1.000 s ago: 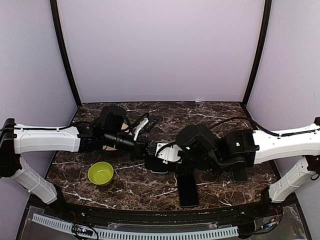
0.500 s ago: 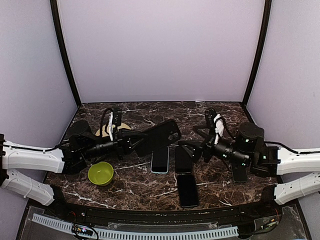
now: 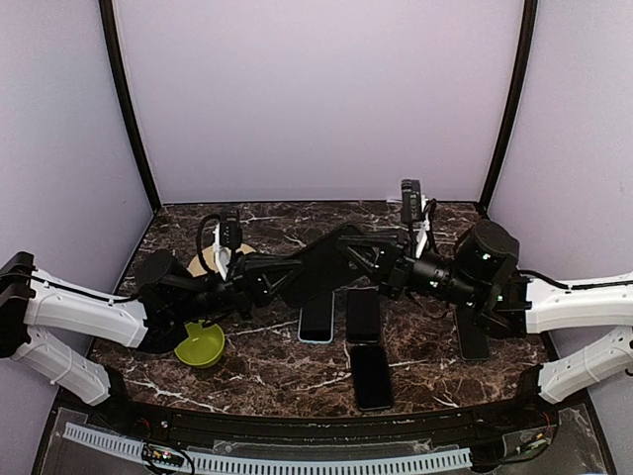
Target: Put the phone into the phone case
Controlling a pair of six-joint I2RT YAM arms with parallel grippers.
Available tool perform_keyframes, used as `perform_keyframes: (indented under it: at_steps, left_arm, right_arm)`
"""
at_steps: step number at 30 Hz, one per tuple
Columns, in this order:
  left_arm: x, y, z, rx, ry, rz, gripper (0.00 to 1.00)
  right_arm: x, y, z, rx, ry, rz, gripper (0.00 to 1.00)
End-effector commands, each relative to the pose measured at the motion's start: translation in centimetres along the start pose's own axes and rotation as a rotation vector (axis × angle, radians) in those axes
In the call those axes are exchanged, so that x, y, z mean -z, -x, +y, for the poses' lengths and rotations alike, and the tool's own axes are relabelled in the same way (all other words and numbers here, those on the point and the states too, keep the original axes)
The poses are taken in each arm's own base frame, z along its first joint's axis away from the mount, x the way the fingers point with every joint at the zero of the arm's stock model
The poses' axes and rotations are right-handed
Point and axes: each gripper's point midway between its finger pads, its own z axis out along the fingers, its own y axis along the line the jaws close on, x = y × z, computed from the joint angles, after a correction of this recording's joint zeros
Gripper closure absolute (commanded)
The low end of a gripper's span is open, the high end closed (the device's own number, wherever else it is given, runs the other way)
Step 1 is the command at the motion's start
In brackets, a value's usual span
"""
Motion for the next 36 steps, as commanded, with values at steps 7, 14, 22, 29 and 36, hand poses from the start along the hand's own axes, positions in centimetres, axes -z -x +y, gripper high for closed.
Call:
perform_keyframes:
  at_steps: [7,14,22,29,36]
  left_arm:
    - [2.2,-5.2,2.1,-0.201,0.152,0.430,0.17]
    - [7.9,-5.9,4.2,-0.140,0.361,0.465,0.06]
    - [10.7,-15.6,7.2,0.165,0.503,0.805,0.36]
    - [11.7,-19.1,7.4,0.229,0.500,0.931,0.44]
    - [11.5,-19.5,7.3,0.215,0.467,0.921,0.42]
  right_arm:
    - [2.7,-7.0,0.1,0.055,0.084,0.719,1.00]
    - [3.6,-16.8,0.4,-0.388,0.150,0.966,1.00]
    - [1.4,-24.6,-3.1,-0.576,0.067,1.084,0.96]
    - [1.0,-27.1,-8.7,-0.554,-0.157,1.129,0.75]
    - [1.1,-23.9,-13.1,-0.318,-0.414,1.164,0.33]
